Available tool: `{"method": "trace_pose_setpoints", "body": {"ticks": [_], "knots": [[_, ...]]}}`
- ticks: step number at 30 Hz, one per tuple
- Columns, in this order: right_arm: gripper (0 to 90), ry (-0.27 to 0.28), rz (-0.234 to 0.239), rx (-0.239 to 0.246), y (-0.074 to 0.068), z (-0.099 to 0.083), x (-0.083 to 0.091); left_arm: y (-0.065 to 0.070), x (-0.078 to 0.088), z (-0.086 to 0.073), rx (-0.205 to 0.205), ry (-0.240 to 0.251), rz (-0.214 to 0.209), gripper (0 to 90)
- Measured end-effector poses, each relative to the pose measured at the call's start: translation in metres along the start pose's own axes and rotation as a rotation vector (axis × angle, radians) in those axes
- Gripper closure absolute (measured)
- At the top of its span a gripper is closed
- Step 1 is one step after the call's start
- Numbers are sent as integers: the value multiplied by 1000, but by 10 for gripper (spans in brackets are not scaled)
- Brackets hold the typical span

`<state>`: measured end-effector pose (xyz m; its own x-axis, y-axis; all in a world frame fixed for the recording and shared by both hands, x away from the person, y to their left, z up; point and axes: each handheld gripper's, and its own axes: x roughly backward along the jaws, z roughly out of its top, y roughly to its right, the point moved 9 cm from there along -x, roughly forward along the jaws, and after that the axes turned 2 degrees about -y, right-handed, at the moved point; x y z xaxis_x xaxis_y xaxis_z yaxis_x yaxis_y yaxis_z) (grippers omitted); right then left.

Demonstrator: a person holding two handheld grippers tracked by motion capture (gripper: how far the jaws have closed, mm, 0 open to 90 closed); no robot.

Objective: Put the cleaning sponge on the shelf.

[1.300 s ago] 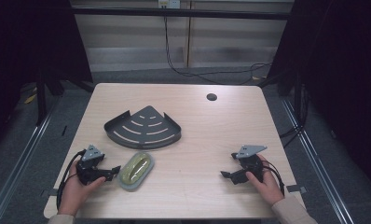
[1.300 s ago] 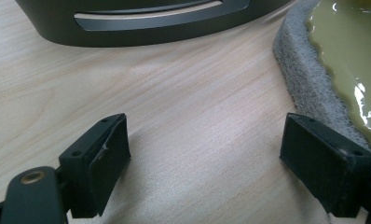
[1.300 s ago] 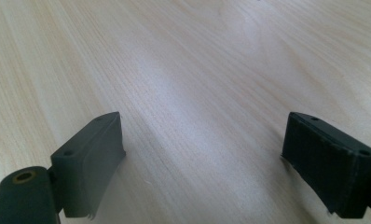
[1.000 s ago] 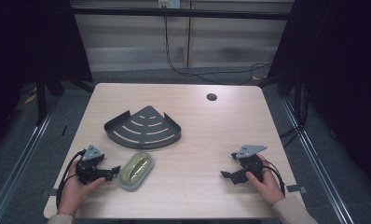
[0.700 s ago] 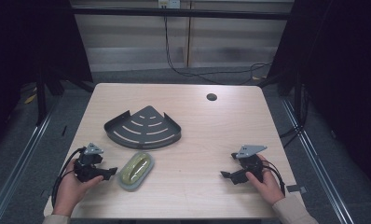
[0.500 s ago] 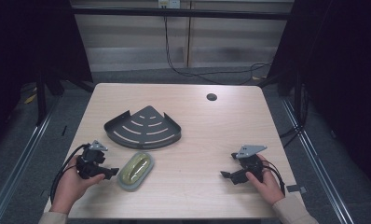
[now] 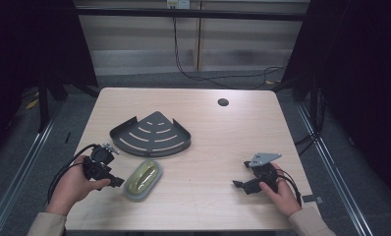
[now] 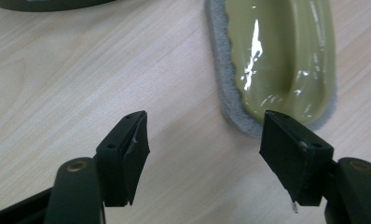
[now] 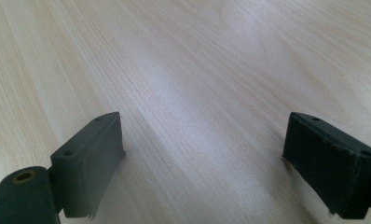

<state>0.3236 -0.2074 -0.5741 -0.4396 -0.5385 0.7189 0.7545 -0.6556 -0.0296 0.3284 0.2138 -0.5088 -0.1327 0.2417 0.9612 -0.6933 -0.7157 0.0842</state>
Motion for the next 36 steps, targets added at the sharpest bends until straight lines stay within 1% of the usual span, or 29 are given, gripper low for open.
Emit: {"method": "trace_pose_setpoints", "body": {"ticks": [2,3,5,6,7,9,10,11,12,13,15,16,17,20,21,25,30,31,36], "knots": [[116,1,0,1,0,0,0,3,1,2,-9,-28,-10,336],[115,1,-1,1,0,0,0,5,1,4,-4,-34,-14,339],[115,1,-1,0,0,0,0,8,3,7,-14,-54,-21,345],[115,1,-1,0,0,0,0,10,4,9,-4,-58,-24,349],[116,1,-1,0,0,0,0,10,5,10,-13,-66,-27,354],[115,1,-1,0,0,0,0,15,7,16,-9,-76,-37,367],[115,1,-1,0,0,0,0,15,7,16,-9,-76,-37,369],[115,1,-1,0,0,0,0,18,6,21,-9,-86,-42,371],[115,1,-1,0,0,0,0,18,6,21,-9,-86,-42,373],[115,1,-1,0,0,0,0,19,5,23,-17,-91,-39,373],[115,2,-1,0,0,0,0,24,3,30,-16,-103,-51,383],[115,2,-1,0,0,0,0,24,3,30,-16,-103,-51,387],[116,2,-1,0,0,0,0,27,2,34,-13,-108,-53,391],[115,1,-1,0,0,0,0,30,0,38,-9,-115,-59,408],[115,2,-1,0,0,0,0,31,0,40,-15,-119,-61,417],[115,1,-1,0,0,0,0,35,-5,45,-3,-134,-64,443],[115,2,-1,0,0,0,0,37,-10,46,28,-158,-63,485],[115,1,-1,0,0,0,0,37,-12,47,35,-156,-64,497],[115,1,-1,0,0,0,0,39,-14,49,39,-167,-70,566]]}}
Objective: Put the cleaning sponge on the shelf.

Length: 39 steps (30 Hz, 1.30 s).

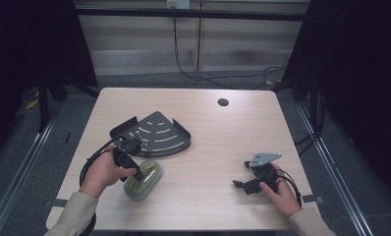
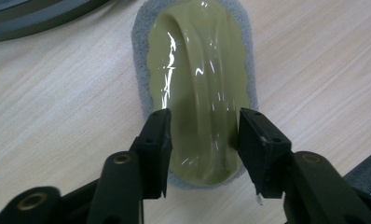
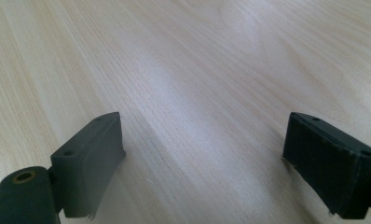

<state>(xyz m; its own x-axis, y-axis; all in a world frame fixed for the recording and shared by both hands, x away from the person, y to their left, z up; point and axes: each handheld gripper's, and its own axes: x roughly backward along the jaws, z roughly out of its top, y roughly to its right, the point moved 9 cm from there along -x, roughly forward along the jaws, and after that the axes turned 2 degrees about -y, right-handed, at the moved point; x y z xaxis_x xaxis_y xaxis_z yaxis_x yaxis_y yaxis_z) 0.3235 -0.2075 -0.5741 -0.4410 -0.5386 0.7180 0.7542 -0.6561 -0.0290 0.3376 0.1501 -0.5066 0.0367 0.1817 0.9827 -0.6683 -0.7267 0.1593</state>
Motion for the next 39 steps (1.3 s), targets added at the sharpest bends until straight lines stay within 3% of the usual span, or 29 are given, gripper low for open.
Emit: {"method": "trace_pose_setpoints", "body": {"ticks": [4,6,17,24,29,39], "knots": [[115,0,0,-1,0,0,0,2,-1,2,3,-11,-2,625],[115,0,0,0,0,0,0,2,-1,3,1,-14,-3,696],[115,0,0,0,0,0,0,0,8,2,-16,-32,14,707],[115,0,0,0,0,0,0,-4,27,1,-25,-17,9,709],[115,0,0,0,0,0,0,-9,43,-1,-35,-27,30,709],[115,2,-1,0,0,0,0,-23,68,7,-30,7,35,709]]}}
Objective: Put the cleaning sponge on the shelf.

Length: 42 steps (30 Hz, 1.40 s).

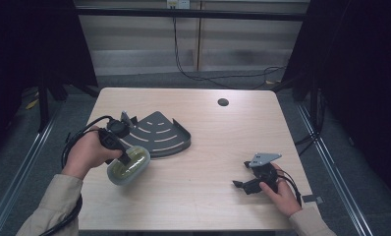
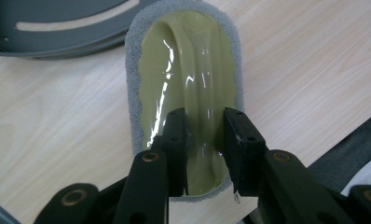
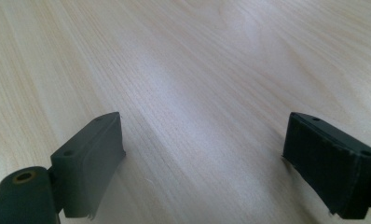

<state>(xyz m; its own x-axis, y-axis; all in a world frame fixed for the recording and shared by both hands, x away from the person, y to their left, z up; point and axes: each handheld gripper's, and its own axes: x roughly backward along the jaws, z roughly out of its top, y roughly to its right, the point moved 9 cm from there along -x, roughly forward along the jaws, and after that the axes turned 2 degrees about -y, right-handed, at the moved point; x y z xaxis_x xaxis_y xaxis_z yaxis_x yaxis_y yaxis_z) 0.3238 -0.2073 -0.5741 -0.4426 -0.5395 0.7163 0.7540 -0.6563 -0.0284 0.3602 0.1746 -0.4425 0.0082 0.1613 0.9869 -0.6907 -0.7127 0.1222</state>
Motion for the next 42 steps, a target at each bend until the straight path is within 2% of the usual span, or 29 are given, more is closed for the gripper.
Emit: {"method": "trace_pose_setpoints", "body": {"ticks": [14,24,30,35,42], "knots": [[115,0,0,1,0,0,0,-5,11,20,8,21,-8,710],[115,0,0,1,0,0,0,-3,16,41,37,44,-2,709],[115,0,0,0,0,0,0,-3,17,47,48,49,-6,709],[115,0,0,0,0,0,0,-10,16,50,59,49,-2,709],[115,0,0,0,0,0,0,-29,13,57,85,67,5,709]]}}
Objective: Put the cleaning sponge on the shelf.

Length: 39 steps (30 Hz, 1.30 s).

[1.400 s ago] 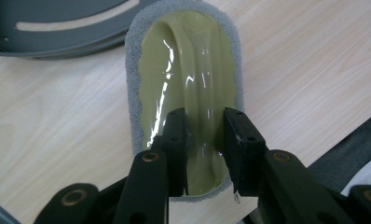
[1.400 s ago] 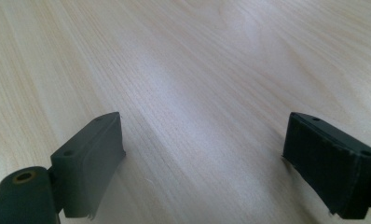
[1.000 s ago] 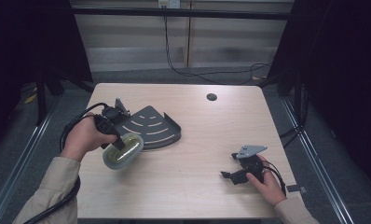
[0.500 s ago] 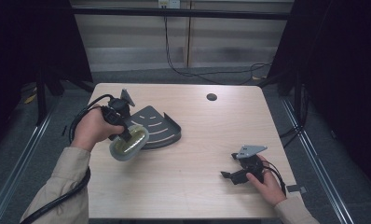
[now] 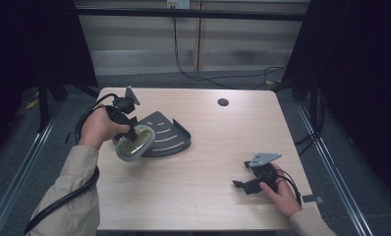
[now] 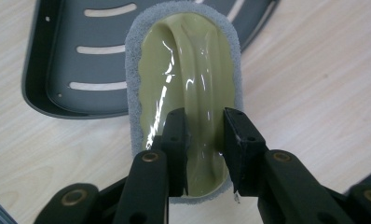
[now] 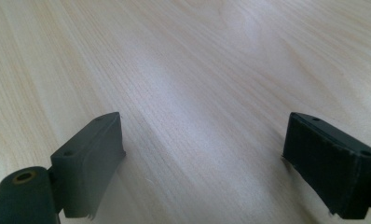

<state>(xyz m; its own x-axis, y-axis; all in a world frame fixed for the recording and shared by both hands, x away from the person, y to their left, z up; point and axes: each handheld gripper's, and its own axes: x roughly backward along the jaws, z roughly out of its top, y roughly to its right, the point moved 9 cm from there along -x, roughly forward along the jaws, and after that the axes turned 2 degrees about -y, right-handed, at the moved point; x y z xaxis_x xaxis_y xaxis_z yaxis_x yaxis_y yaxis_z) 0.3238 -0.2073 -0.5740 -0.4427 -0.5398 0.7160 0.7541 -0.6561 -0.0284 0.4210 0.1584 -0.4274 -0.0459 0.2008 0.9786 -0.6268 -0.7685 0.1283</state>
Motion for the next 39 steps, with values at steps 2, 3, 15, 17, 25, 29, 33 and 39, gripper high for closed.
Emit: {"method": "trace_pose_setpoints", "body": {"ticks": [2,3,15,17,25,29,33,39], "knots": [[115,0,0,0,0,0,0,-5,-3,2,3,10,1,709],[115,0,0,0,0,0,0,-7,-4,3,1,5,7,709],[115,0,0,0,0,0,0,-24,-10,14,-18,0,23,709],[115,0,0,0,0,0,0,-26,-12,16,-20,3,28,709],[112,-1,1,1,0,0,0,-35,-19,26,-39,5,31,709],[112,-1,1,1,0,0,0,-37,-23,30,-49,-5,37,709],[112,-1,1,2,0,0,0,-38,-26,35,-56,-11,42,708],[112,0,1,1,0,0,0,-40,-28,41,-67,-9,47,708]]}}
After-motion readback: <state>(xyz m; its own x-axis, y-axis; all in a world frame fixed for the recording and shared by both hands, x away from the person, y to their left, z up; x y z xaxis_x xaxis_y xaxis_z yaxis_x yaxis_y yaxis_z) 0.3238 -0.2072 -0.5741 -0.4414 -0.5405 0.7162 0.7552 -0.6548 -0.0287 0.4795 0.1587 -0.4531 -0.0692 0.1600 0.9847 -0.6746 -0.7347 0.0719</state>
